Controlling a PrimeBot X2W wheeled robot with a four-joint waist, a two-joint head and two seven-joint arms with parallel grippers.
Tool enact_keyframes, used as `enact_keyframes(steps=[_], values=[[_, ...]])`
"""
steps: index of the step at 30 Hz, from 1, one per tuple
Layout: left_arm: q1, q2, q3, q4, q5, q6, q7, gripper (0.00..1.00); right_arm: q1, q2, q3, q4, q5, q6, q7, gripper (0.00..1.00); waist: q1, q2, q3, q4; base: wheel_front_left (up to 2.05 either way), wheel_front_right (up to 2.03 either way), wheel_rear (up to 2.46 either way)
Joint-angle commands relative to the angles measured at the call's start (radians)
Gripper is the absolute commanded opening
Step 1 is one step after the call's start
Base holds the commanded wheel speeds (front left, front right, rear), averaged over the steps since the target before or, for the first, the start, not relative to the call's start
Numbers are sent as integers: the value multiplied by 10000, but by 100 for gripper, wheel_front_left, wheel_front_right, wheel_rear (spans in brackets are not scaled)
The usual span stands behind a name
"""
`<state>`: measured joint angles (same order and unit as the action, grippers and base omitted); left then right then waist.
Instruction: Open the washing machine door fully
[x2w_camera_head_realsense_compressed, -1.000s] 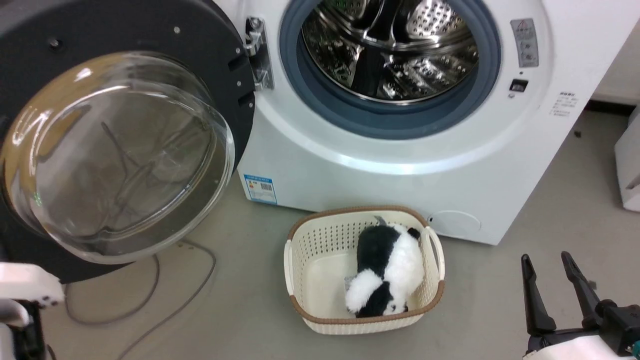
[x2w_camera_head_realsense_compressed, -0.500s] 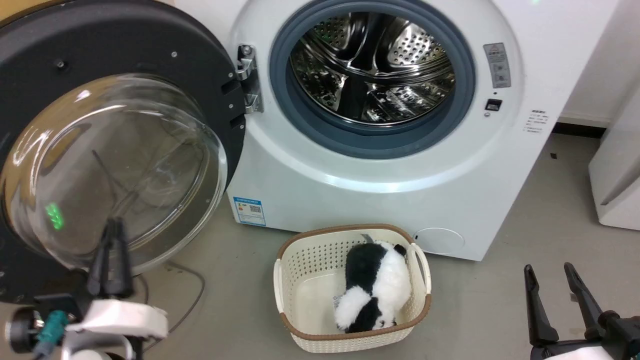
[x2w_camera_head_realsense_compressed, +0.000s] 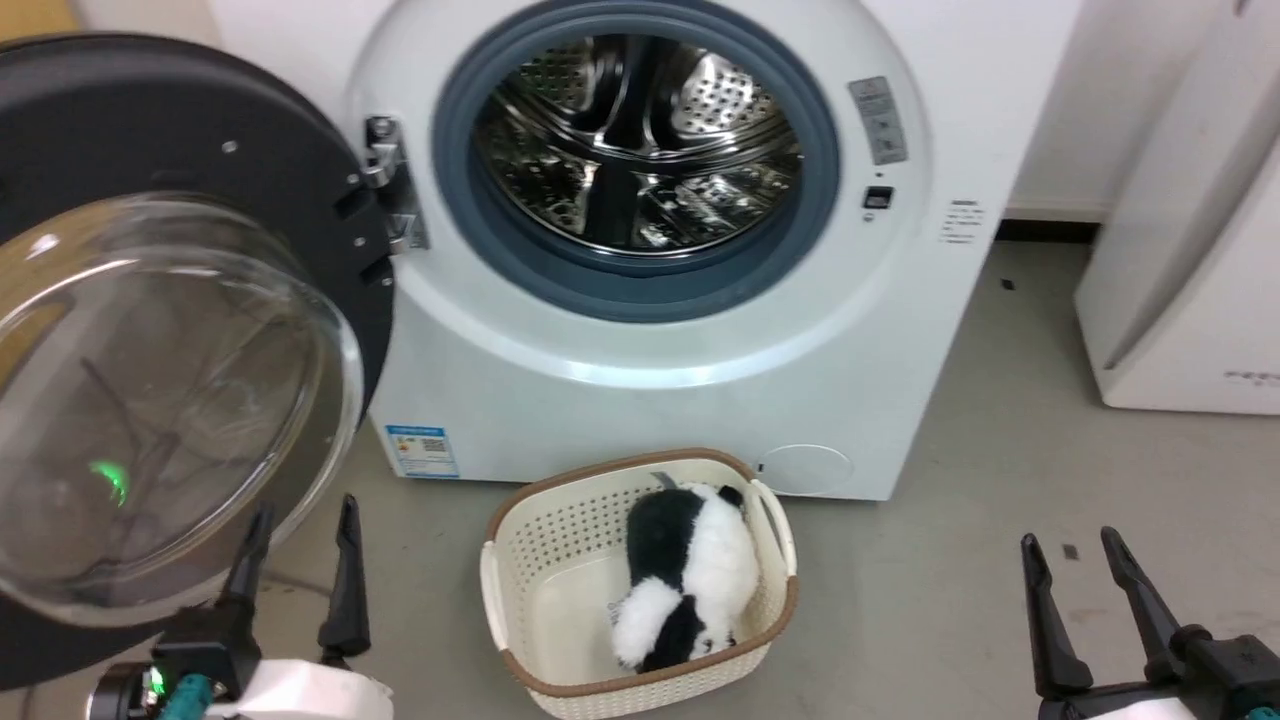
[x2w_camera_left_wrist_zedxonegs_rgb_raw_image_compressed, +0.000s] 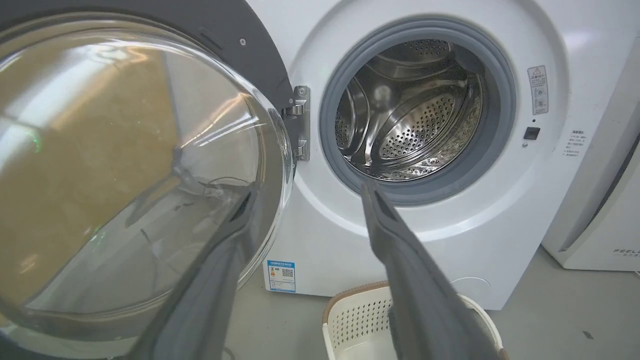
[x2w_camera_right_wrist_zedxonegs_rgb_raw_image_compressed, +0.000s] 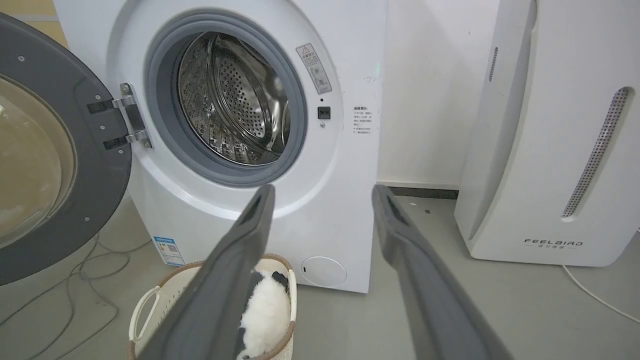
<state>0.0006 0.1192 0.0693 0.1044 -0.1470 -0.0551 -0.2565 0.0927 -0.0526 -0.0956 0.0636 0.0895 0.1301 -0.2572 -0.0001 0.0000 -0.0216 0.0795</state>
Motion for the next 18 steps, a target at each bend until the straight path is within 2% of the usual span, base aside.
enact_keyframes(steps=[1,7,18], values=[[201,-55,-35,23,170,53,-53,100,22,24,69,-59,2,6,-46,100,1,0,5,-270,0,0,0],[453,-178,-40,113,648,246,-53,100,-28,24,324,-200,12,6,-46,100,1,0,76,-804,0,0,0],[478,-445,47,64,371,-239,-53,100,64,24,342,-178,81,6,-46,100,1,0,134,-1092,0,0,0]])
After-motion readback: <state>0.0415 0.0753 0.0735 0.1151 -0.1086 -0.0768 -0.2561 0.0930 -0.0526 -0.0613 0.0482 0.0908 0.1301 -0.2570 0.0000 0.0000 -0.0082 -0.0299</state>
